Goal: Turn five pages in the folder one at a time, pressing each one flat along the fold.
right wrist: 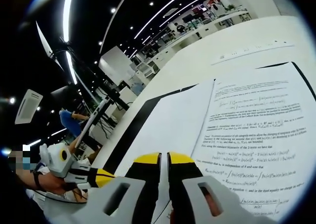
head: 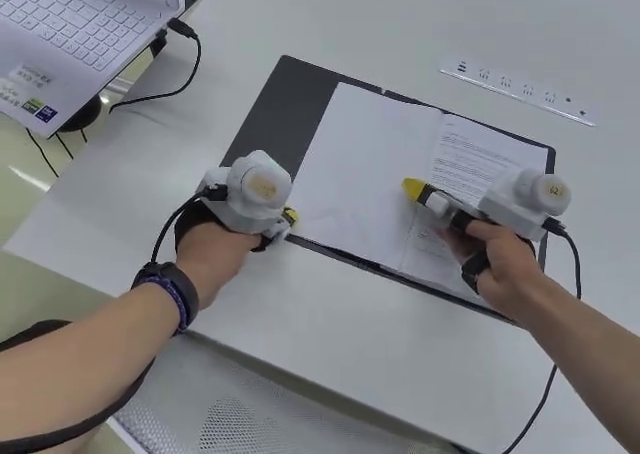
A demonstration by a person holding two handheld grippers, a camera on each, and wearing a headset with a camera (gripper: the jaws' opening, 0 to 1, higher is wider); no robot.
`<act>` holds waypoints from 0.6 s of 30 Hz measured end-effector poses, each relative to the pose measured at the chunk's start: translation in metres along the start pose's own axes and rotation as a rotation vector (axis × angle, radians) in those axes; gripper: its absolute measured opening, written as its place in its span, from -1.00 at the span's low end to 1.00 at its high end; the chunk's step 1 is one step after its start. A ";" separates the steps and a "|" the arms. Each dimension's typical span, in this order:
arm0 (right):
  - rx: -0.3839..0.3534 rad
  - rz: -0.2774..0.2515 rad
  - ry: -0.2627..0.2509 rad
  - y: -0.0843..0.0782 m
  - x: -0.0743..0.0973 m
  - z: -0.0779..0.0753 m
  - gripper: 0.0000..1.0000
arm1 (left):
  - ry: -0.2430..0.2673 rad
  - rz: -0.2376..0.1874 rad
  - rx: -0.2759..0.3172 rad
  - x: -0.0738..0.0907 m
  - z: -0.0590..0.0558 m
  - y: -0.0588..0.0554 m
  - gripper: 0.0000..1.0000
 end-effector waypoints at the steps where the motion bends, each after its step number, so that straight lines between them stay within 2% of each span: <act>1: -0.008 -0.002 -0.002 0.000 -0.001 -0.001 -0.97 | -0.002 -0.001 0.003 0.000 0.000 0.000 -1.00; 6: -0.031 -0.019 -0.011 0.004 -0.003 -0.003 -1.00 | -0.002 -0.003 0.007 0.000 0.000 0.000 -1.00; 11: -0.067 -0.051 0.003 0.011 -0.006 -0.004 -1.00 | -0.002 -0.005 0.012 0.000 0.000 0.000 -1.00; 18: -0.080 -0.091 0.016 0.022 -0.006 -0.001 -1.00 | -0.002 -0.008 0.014 0.000 0.000 0.000 -1.00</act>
Point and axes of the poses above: the centre of the closed fingertips' face, and the gripper's own axes: x roughly backward along the fingers, z roughly to its left, y roughly out of its top, the point moved 2 cm from there along x, roughly backward along the fingers, and after that the axes turned 12 degrees about z, right-handed, at the moved point
